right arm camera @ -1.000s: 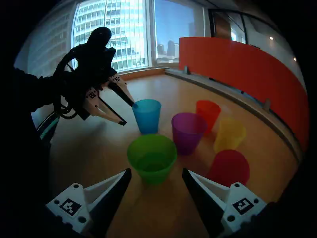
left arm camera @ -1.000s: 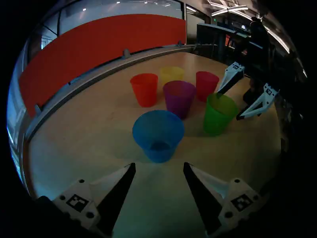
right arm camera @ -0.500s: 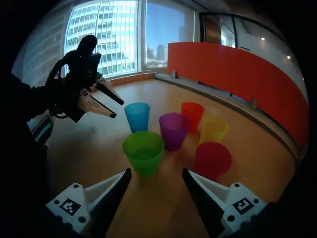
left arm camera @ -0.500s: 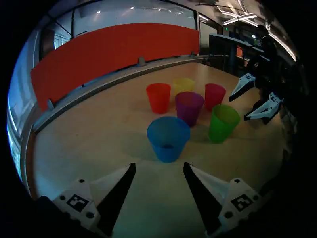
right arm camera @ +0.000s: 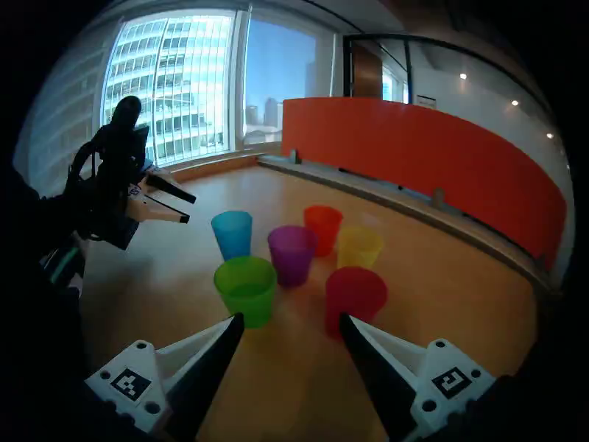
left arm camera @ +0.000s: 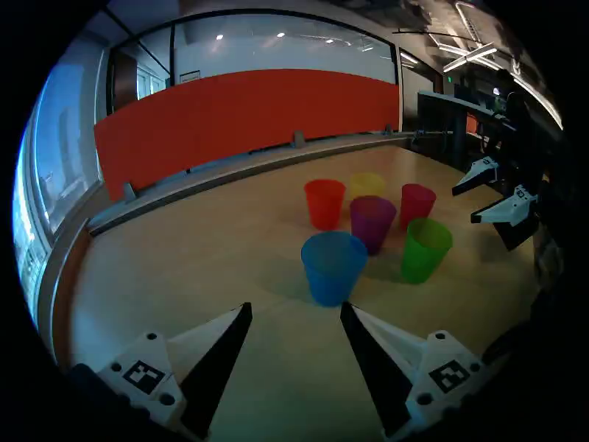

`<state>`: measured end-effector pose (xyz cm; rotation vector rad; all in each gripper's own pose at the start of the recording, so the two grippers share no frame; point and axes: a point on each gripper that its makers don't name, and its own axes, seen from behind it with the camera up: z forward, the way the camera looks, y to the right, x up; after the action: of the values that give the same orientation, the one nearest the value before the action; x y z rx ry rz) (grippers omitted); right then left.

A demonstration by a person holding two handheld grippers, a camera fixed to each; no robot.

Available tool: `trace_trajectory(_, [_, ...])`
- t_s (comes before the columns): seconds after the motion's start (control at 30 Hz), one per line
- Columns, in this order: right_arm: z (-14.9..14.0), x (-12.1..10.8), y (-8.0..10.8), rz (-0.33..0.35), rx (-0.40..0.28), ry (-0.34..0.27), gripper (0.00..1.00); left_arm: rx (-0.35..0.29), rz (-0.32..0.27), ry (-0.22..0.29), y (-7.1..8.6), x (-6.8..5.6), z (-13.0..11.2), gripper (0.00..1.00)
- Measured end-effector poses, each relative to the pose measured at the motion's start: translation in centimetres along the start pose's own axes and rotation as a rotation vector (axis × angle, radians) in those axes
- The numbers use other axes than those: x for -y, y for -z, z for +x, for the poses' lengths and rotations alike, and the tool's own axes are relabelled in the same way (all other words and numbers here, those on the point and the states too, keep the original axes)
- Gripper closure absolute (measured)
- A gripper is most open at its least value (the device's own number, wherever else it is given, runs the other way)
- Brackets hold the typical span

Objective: Pour water

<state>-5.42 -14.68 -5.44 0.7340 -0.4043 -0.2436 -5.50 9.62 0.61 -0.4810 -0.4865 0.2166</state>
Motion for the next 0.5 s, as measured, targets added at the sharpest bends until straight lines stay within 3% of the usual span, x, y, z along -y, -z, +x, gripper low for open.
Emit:
trace_trajectory(0.27, [1.5, -2.0, 1.0, -0.115, -0.07, -0.02, 0.0, -0.085, 0.054, 0.02, 1.1, 0.2, 1.3, 0.11])
trace_trajectory(0.5, [1.9, -4.4, 1.9, -0.238, -0.125, -0.048, 0.0, -0.16, 0.129, 0.042, 1.9, 1.2, 2.4, 0.11])
